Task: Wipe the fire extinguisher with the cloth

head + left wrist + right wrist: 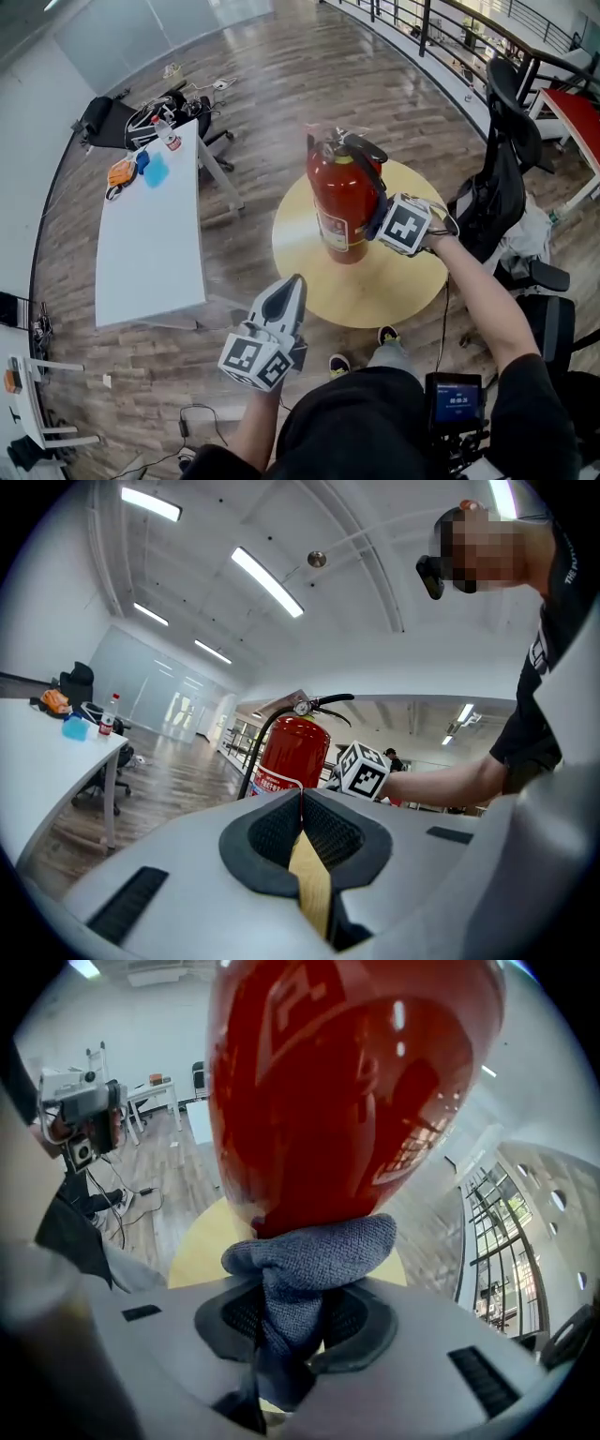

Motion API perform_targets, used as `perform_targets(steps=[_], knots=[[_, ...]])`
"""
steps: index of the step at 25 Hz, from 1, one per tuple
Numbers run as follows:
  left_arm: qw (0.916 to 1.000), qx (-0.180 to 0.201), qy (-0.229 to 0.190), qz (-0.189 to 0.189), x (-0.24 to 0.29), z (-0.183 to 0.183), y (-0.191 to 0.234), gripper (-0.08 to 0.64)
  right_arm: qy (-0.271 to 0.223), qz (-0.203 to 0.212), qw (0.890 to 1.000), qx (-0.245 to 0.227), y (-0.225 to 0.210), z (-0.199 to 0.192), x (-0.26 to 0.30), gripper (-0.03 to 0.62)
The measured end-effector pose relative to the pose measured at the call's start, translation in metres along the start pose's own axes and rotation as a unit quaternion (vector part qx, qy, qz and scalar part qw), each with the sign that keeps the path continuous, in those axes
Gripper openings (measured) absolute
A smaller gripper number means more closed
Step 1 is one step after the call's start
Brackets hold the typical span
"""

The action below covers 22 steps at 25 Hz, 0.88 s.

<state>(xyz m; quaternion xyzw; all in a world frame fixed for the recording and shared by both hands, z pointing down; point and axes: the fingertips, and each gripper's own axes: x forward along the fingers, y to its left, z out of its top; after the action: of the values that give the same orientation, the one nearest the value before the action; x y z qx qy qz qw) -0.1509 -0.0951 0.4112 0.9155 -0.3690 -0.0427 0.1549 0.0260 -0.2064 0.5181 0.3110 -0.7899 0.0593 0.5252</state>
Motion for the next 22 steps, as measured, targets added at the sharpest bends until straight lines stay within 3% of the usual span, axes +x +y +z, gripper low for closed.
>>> perform_targets(steps=[9, 12, 18, 22], knots=[[0.9966, -0.007, 0.004, 0.082, 0.028, -0.001, -0.003, 0.023, 0.052, 0.115, 0.992, -0.030, 0.026, -0.069, 0.110, 0.112], [0.9944, 0.000, 0.015, 0.104, 0.041, -0.004, -0.009, 0.023, 0.043, 0.152, 0.987, -0.033, 0.027, -0.077, 0.127, 0.112], [0.9934, 0.010, 0.023, 0.112, 0.070, -0.005, -0.018, 0.023, 0.035, 0.243, 0.965, -0.087, 0.019, -0.056, 0.082, 0.112], [0.9935, 0.018, 0.013, 0.112, 0.093, 0.004, -0.031, 0.023, 0.009, 0.241, 0.959, -0.150, -0.019, -0.017, 0.017, 0.112]])
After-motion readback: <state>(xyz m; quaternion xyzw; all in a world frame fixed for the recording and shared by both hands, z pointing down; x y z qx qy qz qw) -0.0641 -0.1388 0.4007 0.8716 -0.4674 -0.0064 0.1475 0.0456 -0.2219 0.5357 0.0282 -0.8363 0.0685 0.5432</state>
